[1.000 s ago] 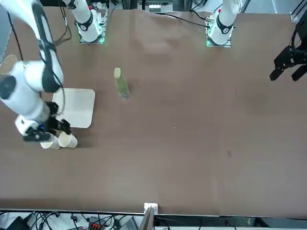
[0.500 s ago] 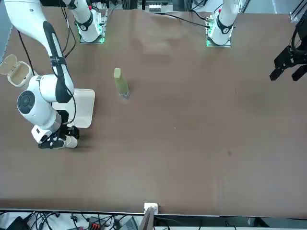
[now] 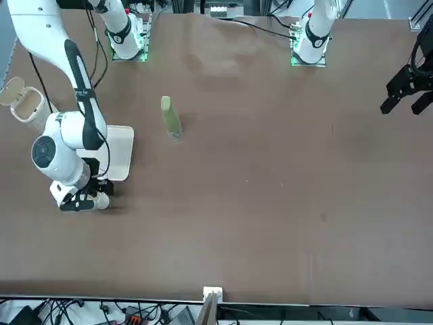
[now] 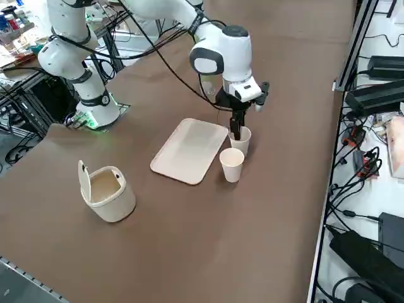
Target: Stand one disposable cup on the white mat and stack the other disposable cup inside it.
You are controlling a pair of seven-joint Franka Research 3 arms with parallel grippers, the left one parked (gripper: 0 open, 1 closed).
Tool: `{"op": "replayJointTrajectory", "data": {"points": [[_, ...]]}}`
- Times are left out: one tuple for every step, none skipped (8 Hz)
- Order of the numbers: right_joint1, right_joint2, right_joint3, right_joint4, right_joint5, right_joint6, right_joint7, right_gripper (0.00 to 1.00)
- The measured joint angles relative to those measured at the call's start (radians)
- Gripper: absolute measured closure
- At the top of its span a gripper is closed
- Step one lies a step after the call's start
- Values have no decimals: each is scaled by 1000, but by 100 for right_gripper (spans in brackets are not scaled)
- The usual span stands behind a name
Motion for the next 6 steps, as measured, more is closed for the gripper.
{"op": "replayJointTrajectory", "data": {"points": [[1, 5, 0, 4, -1, 0, 0, 61], [2, 4, 0, 9, -1, -1, 0, 80], [2, 2, 0, 17, -3, -7, 1, 98], [1, -5, -1, 25, -3, -24, 1, 98], [1, -22, -3, 35, -3, -60, 1, 98], [1, -55, -5, 42, -3, -118, 3, 98]]}}
